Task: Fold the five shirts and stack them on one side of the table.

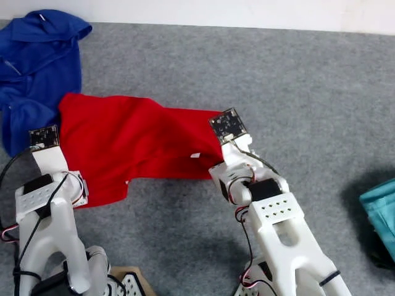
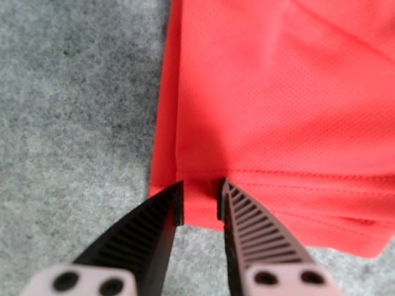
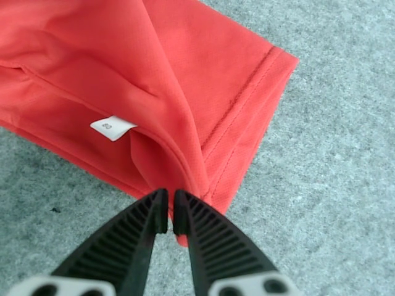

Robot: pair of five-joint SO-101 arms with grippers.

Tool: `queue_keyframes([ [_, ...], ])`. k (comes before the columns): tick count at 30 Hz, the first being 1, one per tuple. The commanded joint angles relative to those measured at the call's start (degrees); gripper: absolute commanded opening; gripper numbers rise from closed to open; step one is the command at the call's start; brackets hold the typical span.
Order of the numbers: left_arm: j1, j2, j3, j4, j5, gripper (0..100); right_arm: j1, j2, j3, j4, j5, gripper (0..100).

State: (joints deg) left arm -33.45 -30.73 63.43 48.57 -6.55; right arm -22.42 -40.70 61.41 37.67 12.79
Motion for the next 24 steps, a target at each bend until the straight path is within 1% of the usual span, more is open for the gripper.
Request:
queue_keyframes([
  [1, 0.7, -1.2, 0.0, -1.1, 0.4, 11, -0.7, -1.5, -0.1, -1.0, -0.3, 3.3],
  [3, 0.7, -1.2, 1.5, -3.2, 0.4, 10, -0.7, -1.5, -0.1, -1.0, -0.3, 3.3],
  [7, 0.7, -1.2, 4.6, -9.1, 0.4, 0, -0.7, -1.5, -0.1, -1.0, -0.3, 3.3],
  [9, 0.7, -1.2, 5.4, -10.1, 0.4, 1, -0.7, -1.5, -0.1, -1.0, -0.3, 3.3],
  [20, 0.3, -1.4, 5.0, -10.1, 0.5, 1, -0.7, -1.5, -0.1, -1.0, -0.3, 3.3],
  [22, -1.4, -1.6, 4.2, -8.4, 0.5, 1, -0.7, -1.5, -0.2, -1.0, -0.3, 3.3],
  [24, -3.4, -1.6, 1.5, -4.9, 0.4, 1, -0.7, -1.5, -0.2, -1.0, -0.3, 3.3],
])
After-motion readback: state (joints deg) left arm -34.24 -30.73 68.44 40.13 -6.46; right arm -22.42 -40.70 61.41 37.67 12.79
